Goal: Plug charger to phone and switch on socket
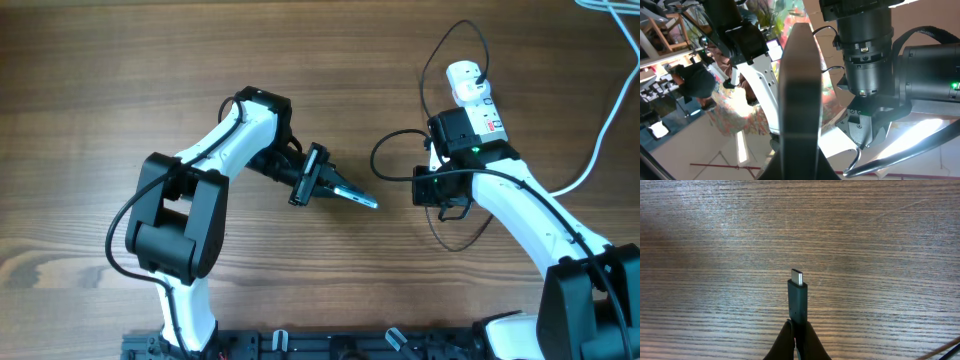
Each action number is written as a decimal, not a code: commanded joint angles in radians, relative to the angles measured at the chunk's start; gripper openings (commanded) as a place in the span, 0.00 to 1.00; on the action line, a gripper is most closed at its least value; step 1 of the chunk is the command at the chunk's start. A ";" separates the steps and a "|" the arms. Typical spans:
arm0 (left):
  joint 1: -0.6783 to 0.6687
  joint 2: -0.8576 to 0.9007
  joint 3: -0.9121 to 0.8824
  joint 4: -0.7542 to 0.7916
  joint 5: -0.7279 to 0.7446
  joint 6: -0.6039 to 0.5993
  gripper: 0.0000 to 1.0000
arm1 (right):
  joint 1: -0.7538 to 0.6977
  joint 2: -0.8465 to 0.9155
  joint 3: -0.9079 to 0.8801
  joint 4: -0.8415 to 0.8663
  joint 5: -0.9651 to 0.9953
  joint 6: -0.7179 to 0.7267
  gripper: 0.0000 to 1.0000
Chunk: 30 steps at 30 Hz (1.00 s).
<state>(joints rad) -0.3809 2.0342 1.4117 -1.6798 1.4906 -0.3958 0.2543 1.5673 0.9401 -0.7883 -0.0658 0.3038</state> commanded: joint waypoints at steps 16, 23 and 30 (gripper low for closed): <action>-0.003 -0.033 0.005 0.055 -0.027 0.074 0.04 | -0.001 0.013 0.000 -0.009 -0.042 -0.016 0.04; -0.003 -0.033 0.005 0.258 -0.164 0.131 0.04 | -0.001 0.013 0.000 -0.009 -0.185 -0.043 0.04; -0.003 -0.033 0.005 0.495 -0.341 0.131 0.04 | 0.003 0.013 0.000 -0.010 -0.359 -0.095 0.04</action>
<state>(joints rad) -0.3809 2.0342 1.4109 -1.2121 1.2171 -0.2855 0.2543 1.5673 0.9401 -0.7975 -0.2932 0.2676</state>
